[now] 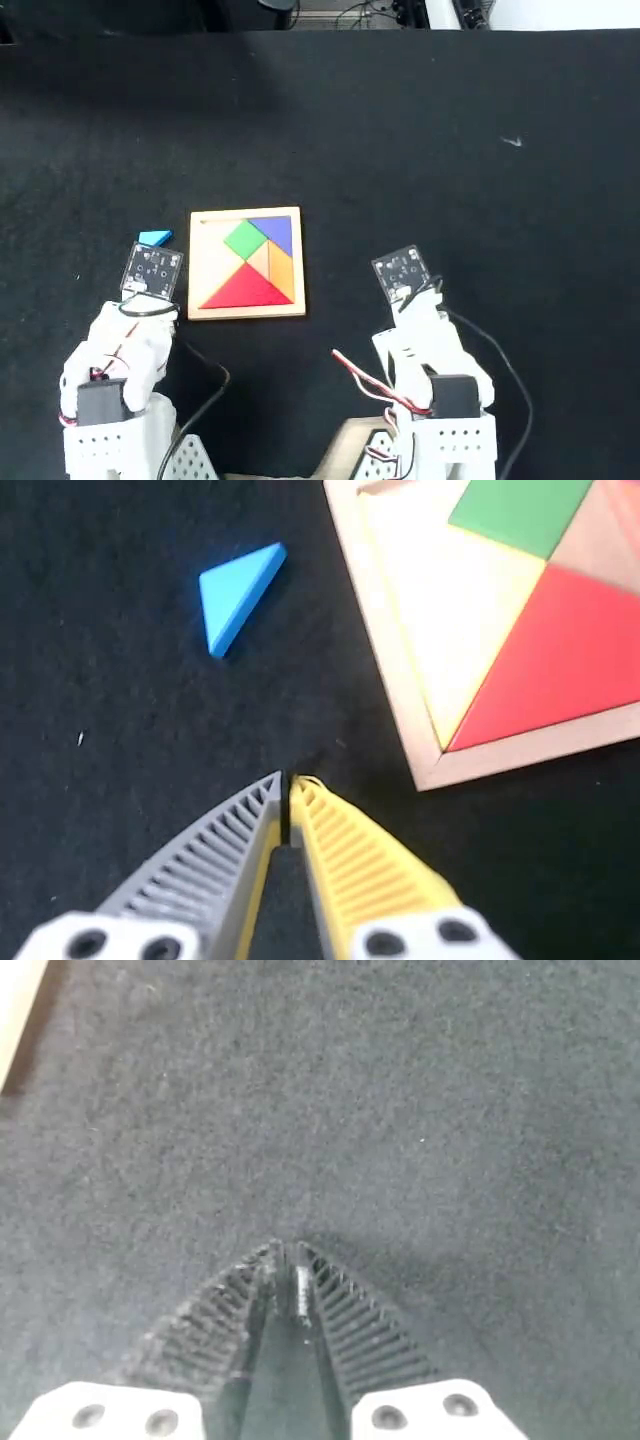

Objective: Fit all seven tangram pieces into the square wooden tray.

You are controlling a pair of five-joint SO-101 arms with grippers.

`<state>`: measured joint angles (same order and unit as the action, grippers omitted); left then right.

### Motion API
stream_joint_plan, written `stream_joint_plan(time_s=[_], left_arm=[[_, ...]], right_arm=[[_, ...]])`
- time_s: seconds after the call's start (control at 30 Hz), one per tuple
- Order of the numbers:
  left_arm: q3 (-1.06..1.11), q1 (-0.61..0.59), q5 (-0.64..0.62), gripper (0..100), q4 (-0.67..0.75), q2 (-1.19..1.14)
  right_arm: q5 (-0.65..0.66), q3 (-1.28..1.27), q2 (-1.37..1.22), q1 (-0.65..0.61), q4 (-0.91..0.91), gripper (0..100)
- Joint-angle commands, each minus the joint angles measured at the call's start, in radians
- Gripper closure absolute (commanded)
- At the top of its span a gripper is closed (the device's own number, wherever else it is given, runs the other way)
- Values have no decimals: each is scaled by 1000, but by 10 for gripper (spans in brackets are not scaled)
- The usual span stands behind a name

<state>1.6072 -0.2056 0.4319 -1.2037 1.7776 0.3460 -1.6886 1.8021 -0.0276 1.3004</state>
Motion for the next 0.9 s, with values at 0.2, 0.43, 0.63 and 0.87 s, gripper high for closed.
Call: stream_joint_plan(time_s=[0.2,0.43,0.63,0.87], left_arm=[[-229,-28,-127,823,127,-68],[-573,-19,-163,841,164,-608],[-888,-90,34,799,181,-1191],[-1136,-133,295,744,133,-1605]], right_arm=[[5,4,94,-239,-213,977],[6,4,91,-247,-249,977],[6,4,93,-196,-181,977],[6,4,93,-198,-181,977]])
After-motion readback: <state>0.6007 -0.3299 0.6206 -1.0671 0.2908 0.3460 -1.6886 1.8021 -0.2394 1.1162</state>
